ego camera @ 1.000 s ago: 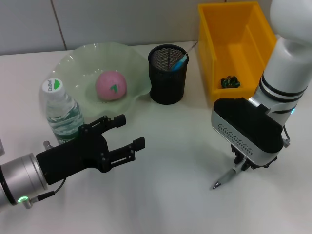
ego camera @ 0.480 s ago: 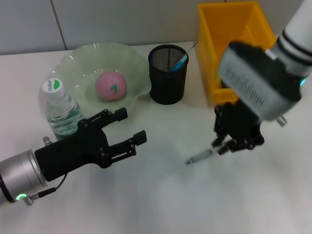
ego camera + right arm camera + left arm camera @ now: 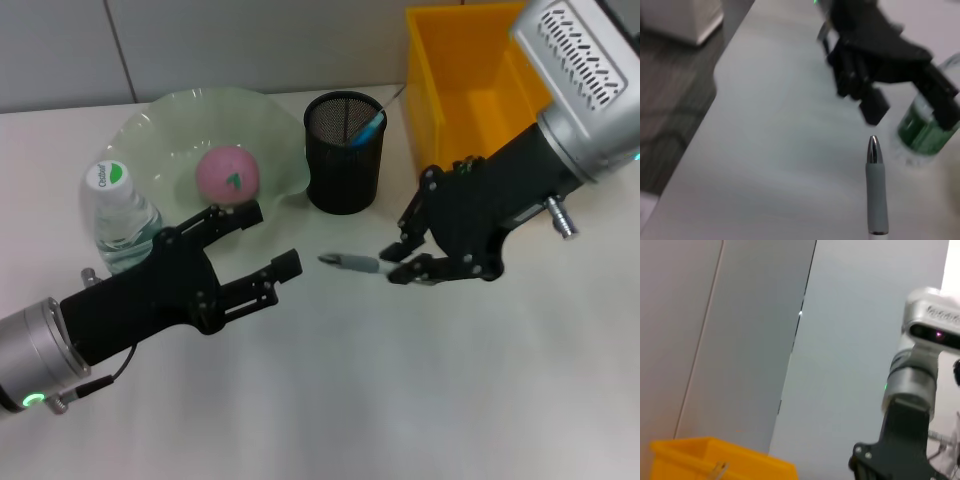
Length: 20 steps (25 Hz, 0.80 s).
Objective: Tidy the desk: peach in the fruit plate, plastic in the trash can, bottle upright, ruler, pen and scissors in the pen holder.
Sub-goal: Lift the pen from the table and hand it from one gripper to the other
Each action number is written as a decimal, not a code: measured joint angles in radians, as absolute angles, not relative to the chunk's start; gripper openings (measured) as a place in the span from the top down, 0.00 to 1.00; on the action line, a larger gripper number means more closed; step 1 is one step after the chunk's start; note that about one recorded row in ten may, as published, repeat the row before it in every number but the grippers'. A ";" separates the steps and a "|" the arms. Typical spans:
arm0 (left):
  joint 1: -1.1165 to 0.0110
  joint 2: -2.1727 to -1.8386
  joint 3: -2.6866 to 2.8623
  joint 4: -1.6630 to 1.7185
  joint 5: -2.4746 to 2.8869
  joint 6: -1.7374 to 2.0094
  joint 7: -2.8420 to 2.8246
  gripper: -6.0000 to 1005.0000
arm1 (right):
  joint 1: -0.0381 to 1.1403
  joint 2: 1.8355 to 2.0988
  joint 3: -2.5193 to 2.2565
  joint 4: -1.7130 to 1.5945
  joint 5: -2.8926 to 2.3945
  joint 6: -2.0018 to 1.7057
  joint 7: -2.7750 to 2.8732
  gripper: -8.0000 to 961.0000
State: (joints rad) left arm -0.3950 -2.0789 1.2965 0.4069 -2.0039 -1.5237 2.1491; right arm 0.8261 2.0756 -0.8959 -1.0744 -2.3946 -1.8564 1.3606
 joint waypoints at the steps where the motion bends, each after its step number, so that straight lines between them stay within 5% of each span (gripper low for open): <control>1: -0.398 -2.079 1.296 0.409 -2.010 -1.531 2.149 0.19 | 0.813 2.076 -0.890 -1.061 -2.356 -1.841 1.371 0.87; 20: -0.419 -2.080 1.299 0.405 -2.056 -1.624 2.165 0.20 | 0.668 2.078 -0.885 -0.802 -1.965 -1.722 1.419 0.87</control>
State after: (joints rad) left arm -0.4194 -2.0801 1.2994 0.4047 -2.0562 -1.6237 2.1652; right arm 0.6676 2.0777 -0.8853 -0.8025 -1.9647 -1.7216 1.4194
